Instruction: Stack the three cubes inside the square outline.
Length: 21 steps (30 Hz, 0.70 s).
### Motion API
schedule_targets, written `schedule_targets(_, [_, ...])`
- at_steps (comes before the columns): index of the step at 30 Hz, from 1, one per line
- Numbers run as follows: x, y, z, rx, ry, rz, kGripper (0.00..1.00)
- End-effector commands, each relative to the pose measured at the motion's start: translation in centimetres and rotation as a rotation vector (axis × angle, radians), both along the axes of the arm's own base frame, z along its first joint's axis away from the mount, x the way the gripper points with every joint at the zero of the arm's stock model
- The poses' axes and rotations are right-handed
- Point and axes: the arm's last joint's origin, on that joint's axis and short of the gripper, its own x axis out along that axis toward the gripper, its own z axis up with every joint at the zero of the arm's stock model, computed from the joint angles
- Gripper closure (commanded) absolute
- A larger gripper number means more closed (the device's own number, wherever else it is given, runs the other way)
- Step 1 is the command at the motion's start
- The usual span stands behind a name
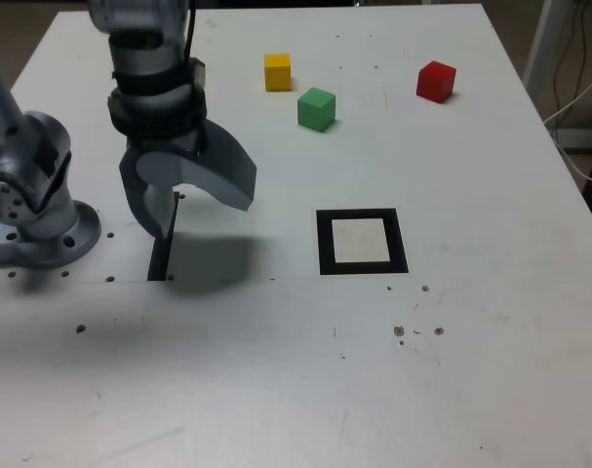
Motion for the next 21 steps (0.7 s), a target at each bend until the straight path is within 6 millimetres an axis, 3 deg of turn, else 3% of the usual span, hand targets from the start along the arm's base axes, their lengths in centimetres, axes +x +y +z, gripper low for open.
schedule_targets(1, [0.1,0.4,0.8,-0.005,0.032,0.025,0.01])
schedule_targets(10, [1.9,1.3,5.6,0.045,0.05,0.027,0.01])
schedule_targets(21, [5.2,3.3,8.2,0.043,0.044,0.015,0.01])
